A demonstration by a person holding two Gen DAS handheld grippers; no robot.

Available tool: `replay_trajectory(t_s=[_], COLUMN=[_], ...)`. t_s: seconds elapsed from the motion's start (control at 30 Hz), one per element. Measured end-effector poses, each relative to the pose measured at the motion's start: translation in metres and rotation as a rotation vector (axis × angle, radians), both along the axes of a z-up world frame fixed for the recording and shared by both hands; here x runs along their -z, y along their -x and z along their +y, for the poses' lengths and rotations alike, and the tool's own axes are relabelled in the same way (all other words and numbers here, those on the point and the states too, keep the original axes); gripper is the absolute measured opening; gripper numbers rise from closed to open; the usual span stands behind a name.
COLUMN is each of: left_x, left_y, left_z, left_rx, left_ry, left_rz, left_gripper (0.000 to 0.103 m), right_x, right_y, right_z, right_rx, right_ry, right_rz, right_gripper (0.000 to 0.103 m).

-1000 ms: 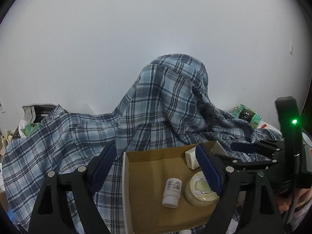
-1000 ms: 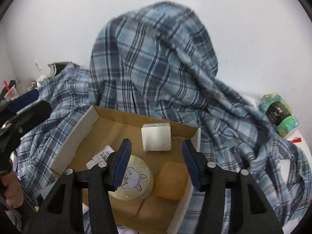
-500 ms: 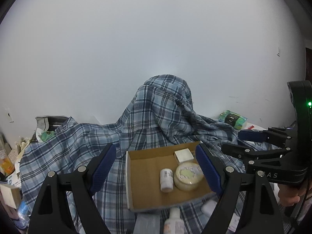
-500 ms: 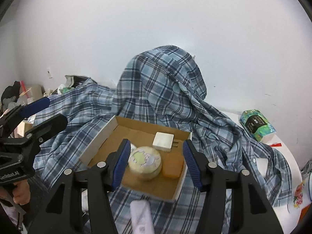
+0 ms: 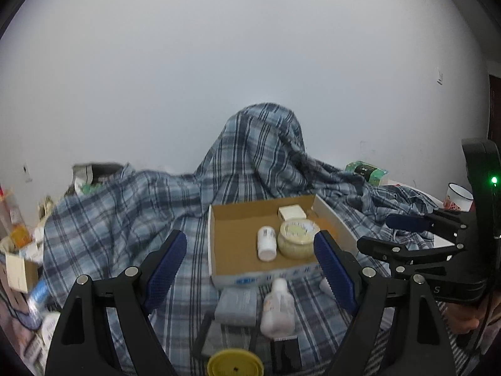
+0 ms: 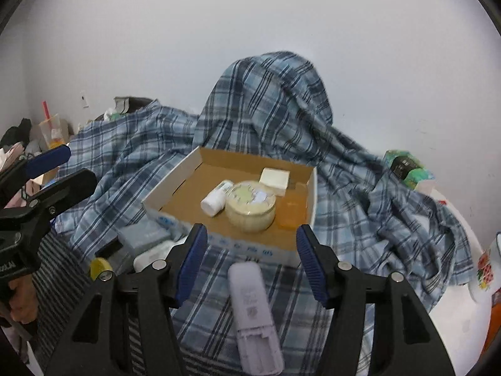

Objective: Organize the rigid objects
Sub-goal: 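Withdraw both tools from the box back over the bed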

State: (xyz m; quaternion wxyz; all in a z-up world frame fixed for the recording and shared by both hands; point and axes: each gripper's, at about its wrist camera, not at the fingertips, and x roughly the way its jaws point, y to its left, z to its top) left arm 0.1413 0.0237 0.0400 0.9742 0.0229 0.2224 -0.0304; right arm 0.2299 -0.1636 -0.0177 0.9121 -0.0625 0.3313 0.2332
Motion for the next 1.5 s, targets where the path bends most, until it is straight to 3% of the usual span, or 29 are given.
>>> replay_trajectory(t_s=[0.23, 0.47, 0.67, 0.8, 1.07, 1.5], left_x=[0.024, 0.038, 0.055, 0.058, 0.062, 0.06], left_y=[0.007, 0.007, 0.006, 0.002, 0.001, 0.004], left_z=[0.01, 0.019, 0.023, 0.027, 0.034, 0.031], left_rx=[-0.018, -0.026, -0.03, -0.023, -0.034, -0.036], left_ry=[0.027, 0.039, 0.041, 0.073, 0.106, 0.095], left_rz=[0.063, 0.08, 0.086, 0.098, 0.106, 0.085], left_gripper=[0.085, 0.086, 0.096, 0.103, 0.103, 0.103], right_x=[0.019, 0.034, 0.041, 0.043, 0.047, 0.052], right_y=[0.008, 0.011, 0.014, 0.014, 0.008, 0.001], right_z=[0.004, 0.009, 0.014, 0.014, 0.01, 0.01], right_rx=[-0.01, -0.03, -0.056, -0.07, -0.067, -0.061], right_ry=[-0.001, 0.004, 0.028, 0.023, 0.001, -0.004], right_rz=[-0.006, -0.025, -0.049, -0.048, -0.009, 0.04], right_gripper=[0.058, 0.07, 0.086, 0.09, 0.091, 0.091])
